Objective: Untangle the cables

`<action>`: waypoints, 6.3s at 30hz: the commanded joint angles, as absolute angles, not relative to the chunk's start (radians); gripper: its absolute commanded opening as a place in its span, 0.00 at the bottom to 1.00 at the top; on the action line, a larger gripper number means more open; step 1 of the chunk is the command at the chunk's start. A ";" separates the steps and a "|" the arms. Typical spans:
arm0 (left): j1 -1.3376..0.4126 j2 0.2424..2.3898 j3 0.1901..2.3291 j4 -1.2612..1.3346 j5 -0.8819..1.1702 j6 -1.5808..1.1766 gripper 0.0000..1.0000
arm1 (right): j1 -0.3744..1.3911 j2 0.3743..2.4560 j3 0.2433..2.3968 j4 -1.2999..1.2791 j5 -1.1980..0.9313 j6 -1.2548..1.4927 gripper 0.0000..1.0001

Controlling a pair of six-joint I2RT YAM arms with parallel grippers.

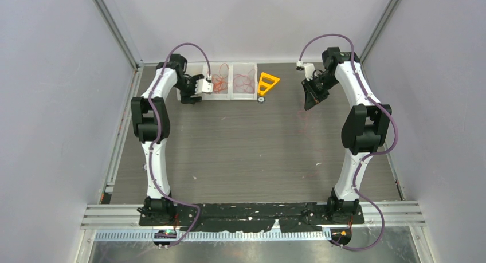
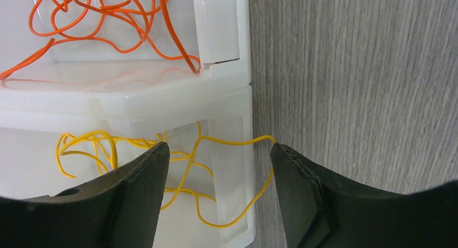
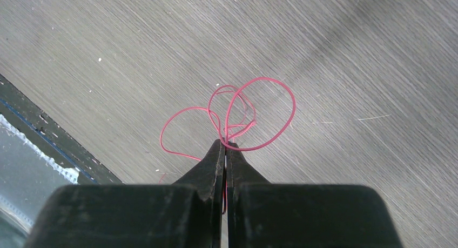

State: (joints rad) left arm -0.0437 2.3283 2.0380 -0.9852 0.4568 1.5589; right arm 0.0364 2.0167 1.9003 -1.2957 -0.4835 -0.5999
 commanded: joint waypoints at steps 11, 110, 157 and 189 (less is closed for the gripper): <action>-0.030 2.244 2.009 -0.953 0.527 1.557 0.79 | 0.040 2.018 1.929 -1.308 -0.485 -0.603 0.05; -0.044 2.114 1.984 -0.794 0.466 1.398 0.78 | 0.056 1.972 2.049 -1.312 -0.675 -0.614 0.06; -0.410 1.493 1.237 0.123 1.120 0.069 0.20 | 0.448 1.659 2.060 -0.924 -0.881 -0.315 0.05; -0.247 1.380 1.067 -0.490 1.041 0.459 0.00 | 0.373 1.600 2.055 -0.772 -0.857 -0.144 0.07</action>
